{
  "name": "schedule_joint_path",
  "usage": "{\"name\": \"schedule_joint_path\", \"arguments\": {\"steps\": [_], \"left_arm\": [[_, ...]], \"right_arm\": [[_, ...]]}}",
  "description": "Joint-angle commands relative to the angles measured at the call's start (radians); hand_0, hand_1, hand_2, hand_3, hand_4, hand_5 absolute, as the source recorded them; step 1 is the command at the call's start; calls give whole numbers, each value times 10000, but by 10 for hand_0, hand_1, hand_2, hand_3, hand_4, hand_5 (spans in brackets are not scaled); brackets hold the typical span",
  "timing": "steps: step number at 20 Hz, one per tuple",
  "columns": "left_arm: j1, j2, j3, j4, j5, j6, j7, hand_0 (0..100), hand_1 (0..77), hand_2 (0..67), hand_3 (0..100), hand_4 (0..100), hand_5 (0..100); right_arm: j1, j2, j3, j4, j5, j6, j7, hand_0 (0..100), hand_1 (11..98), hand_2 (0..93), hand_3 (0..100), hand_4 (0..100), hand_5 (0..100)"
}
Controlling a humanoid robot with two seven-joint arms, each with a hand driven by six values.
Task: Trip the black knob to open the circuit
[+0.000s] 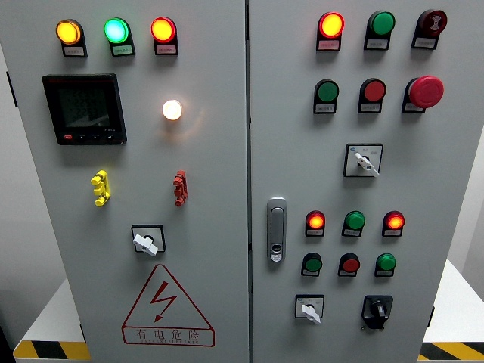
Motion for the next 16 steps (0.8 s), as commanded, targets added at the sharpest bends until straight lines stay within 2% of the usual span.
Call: {"name": "schedule_joint_path", "arguments": {"steps": [1,4,8,11,16], "left_arm": [[1,-8,0,0,0,0,1,0,0,194,261,98,86],[16,7,0,0,0,0,1,0,0,194,261,98,86],[1,7,0,0,0,0,1,0,0,194,261,98,86],[1,7,0,0,0,0,1,0,0,194,261,98,86],[1,7,0,0,0,0,1,0,0,194,261,98,86]], "right_arm": [[-172,16,23,1255,719,-39,362,830,389,5,180,70,203],[-875,-15,8,3262,1442,-39,378,821,401,4,259,170,296],[-1521,-30,-53,5762,1703,-39,393,808,446,0,336,306,425],[-1890,-46,-191,7802,2194,-54,363,821,475,0,411,423,509],[-2381,-61,-513,10797,2226,-85,286,865,499,0,523,597,658]]}}
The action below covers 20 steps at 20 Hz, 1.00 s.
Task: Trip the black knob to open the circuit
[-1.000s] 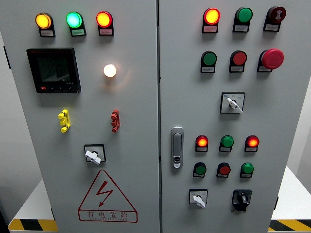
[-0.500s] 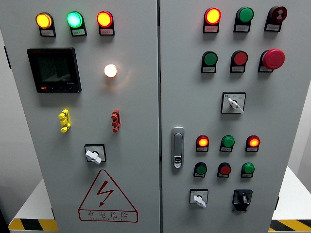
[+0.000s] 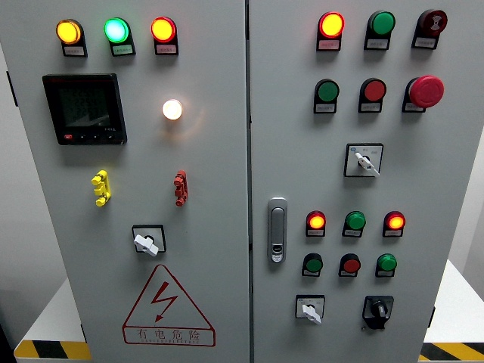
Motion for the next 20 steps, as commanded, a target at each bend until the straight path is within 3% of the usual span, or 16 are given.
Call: {"name": "schedule_joint_path", "arguments": {"steps": [1,5,7,9,12,15,20], "left_arm": [[-1,11,0,0,0,0,0,0,0,194,261,98,86],[14,10,0,0,0,0,0,0,0,194,261,98,86],[-1,11,0,0,0,0,0,0,0,194,261,98,86],[-1,10,0,0,0,0,0,0,0,194,261,98,86],[-1,11,0,0,0,0,0,0,0,194,261,98,86],[-1,-5,0,0,0,0,0,0,0,194,261,98,86],[-1,11,0,0,0,0,0,0,0,194,261,98,86]], "right_arm": [[-310,0,-221,1462,52,-64,-27,877,502,0,551,654,701],[-373,0,-559,2463,68,-615,-12,903,509,0,717,760,856],[-419,16,-773,2755,68,-1029,3,925,522,0,813,812,1000],[-389,31,-973,2939,68,-1260,19,948,553,0,848,856,1000],[24,46,-1050,3062,68,-1429,19,995,584,0,865,895,1000],[729,77,-1234,3048,68,-2148,-27,1000,612,0,867,920,1000],[1528,92,-1281,2971,83,-2196,-241,1000,656,0,873,923,1000]]}}
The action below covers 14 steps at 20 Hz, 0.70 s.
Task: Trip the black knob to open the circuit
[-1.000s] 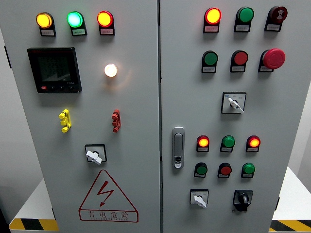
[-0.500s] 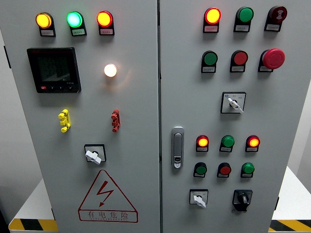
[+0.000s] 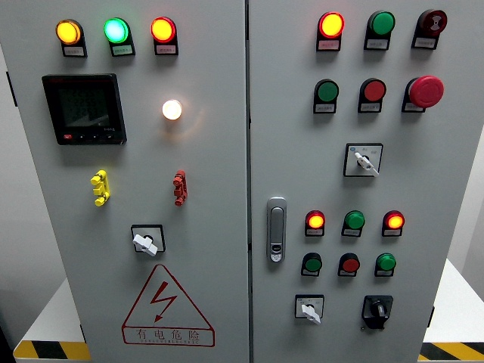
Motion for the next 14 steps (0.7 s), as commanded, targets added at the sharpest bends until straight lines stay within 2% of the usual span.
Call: {"name": "schedule_joint_path", "arguments": {"steps": [1,4,7,14], "left_arm": [[-6,5,0,0,0,0,-1,0,0,194,261,98,86],[-5,5,0,0,0,0,-1,0,0,194,261,98,86],[-6,5,0,0,0,0,-1,0,0,194,261,98,86],[-6,5,0,0,0,0,-1,0,0,194,261,98,86]], "right_arm": [[402,3,-9,-10,15,-10,-206,1000,663,0,878,921,1000],[848,49,-9,-331,259,-10,-268,1000,671,0,879,924,1000],[1171,65,21,-424,582,-25,-497,1000,691,0,879,921,1000],[1524,49,-25,-424,1165,-71,-836,1000,698,0,878,925,1000]]}}
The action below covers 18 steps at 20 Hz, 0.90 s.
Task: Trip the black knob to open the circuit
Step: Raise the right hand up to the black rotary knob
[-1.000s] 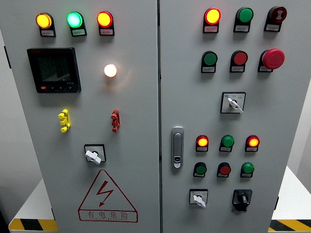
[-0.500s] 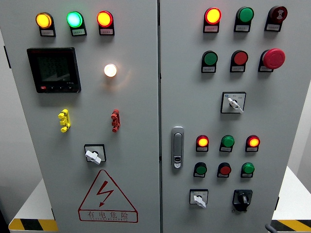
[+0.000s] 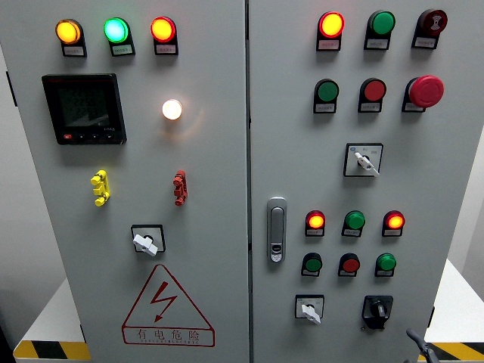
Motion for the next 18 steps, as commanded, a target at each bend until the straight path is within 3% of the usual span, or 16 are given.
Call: {"name": "schedule_joint_path", "arguments": {"steps": [1,18], "left_arm": [[-5,10,0,0,0,0,0,0,0,194,261,98,86],[-5,10,0,0,0,0,0,0,0,195,261,98,86]], "right_arm": [[39,-15,-37,9,123,1,-89,1000,698,0,878,926,1000],[759,0,-574,-405,415,16,-458,1000,662,0,897,938,1000]]}}
